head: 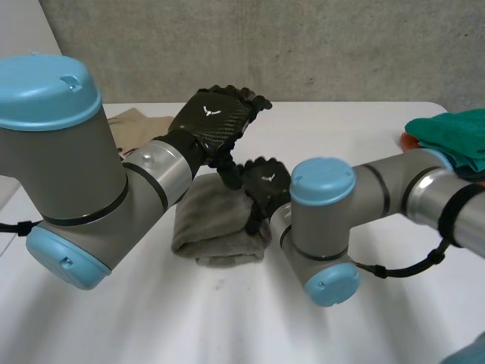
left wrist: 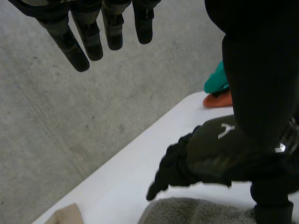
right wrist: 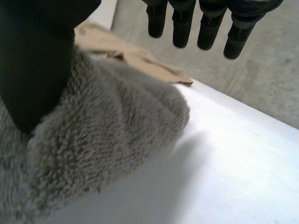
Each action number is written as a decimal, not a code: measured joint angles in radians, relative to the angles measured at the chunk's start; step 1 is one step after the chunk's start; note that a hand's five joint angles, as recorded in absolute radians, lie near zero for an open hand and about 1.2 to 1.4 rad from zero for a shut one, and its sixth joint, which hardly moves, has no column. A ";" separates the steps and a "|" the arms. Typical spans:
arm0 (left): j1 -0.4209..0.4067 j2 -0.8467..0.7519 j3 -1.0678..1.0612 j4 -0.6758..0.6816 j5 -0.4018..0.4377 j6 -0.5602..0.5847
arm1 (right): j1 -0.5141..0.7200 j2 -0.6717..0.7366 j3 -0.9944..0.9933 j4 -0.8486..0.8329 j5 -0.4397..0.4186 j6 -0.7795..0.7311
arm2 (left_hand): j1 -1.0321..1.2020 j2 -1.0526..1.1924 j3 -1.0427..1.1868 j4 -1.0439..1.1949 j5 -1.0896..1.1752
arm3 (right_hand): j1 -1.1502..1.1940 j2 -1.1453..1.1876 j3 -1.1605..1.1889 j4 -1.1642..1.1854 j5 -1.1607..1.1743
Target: Fold the laundry.
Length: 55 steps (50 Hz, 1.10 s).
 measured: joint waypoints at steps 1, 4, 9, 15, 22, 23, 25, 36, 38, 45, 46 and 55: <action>0.000 0.005 0.002 0.000 0.000 -0.001 | -0.004 -0.014 0.003 0.008 0.000 0.037 | 0.000 0.000 0.000 0.000 0.000 | -0.004 -0.010 -0.010 -0.015 -0.002; 0.001 0.017 0.010 0.000 -0.001 -0.003 | -0.015 -0.045 0.008 0.034 0.000 0.115 | 0.000 0.000 0.000 0.000 0.000 | -0.004 -0.012 -0.012 -0.026 -0.002; 0.010 0.035 0.044 -0.004 0.006 -0.007 | -0.030 -0.102 0.011 0.116 -0.009 0.102 | 0.000 0.000 0.000 0.000 0.000 | -0.004 -0.012 -0.012 -0.026 -0.002; 0.018 0.034 0.161 -0.060 0.048 -0.020 | -0.033 -0.193 0.007 0.245 -0.040 -0.020 | 0.000 0.000 0.000 0.000 0.000 | -0.004 -0.012 -0.012 -0.026 -0.002; 0.020 -0.021 0.376 -0.242 0.176 -0.023 | 0.017 -0.240 0.013 0.327 -0.037 -0.121 | 0.000 0.000 0.000 0.000 0.000 | -0.004 -0.012 -0.012 -0.026 -0.003; 0.021 -0.035 0.408 -0.273 0.202 -0.021 | 0.032 -0.241 0.021 0.332 -0.029 -0.134 | 0.000 0.000 0.000 0.000 0.000 | -0.004 -0.012 -0.012 -0.026 -0.002; 0.021 -0.063 0.464 -0.330 0.251 -0.015 | 0.056 -0.239 0.037 0.334 -0.012 -0.150 | 0.000 0.000 0.000 0.000 0.000 | -0.004 -0.012 -0.012 -0.026 -0.002; 0.014 -0.192 0.576 -0.514 0.423 0.131 | 0.153 -0.146 0.151 0.148 0.086 -0.164 | 0.000 0.000 0.000 0.000 0.000 | -0.004 -0.012 -0.012 -0.026 -0.002; 0.012 -0.196 0.563 -0.519 0.425 0.157 | 0.160 -0.125 0.162 0.107 0.091 -0.164 | 0.000 0.000 0.000 0.000 0.000 | -0.004 -0.012 -0.012 -0.026 -0.003; 0.006 -0.198 0.513 -0.508 0.418 0.205 | 0.182 -0.051 0.173 -0.025 0.094 -0.192 | 0.000 0.000 0.000 0.000 0.000 | -0.004 -0.012 -0.012 -0.026 -0.002; 0.006 -0.198 0.506 -0.503 0.417 0.205 | 0.185 -0.037 0.169 -0.046 0.094 -0.206 | 0.000 0.000 0.000 0.000 0.000 | -0.004 -0.012 -0.012 -0.026 -0.003; 0.004 -0.200 0.487 -0.476 0.416 0.189 | 0.191 0.031 0.131 -0.145 0.115 -0.290 | 0.000 0.000 0.000 0.000 0.000 | -0.004 -0.012 -0.012 -0.026 -0.002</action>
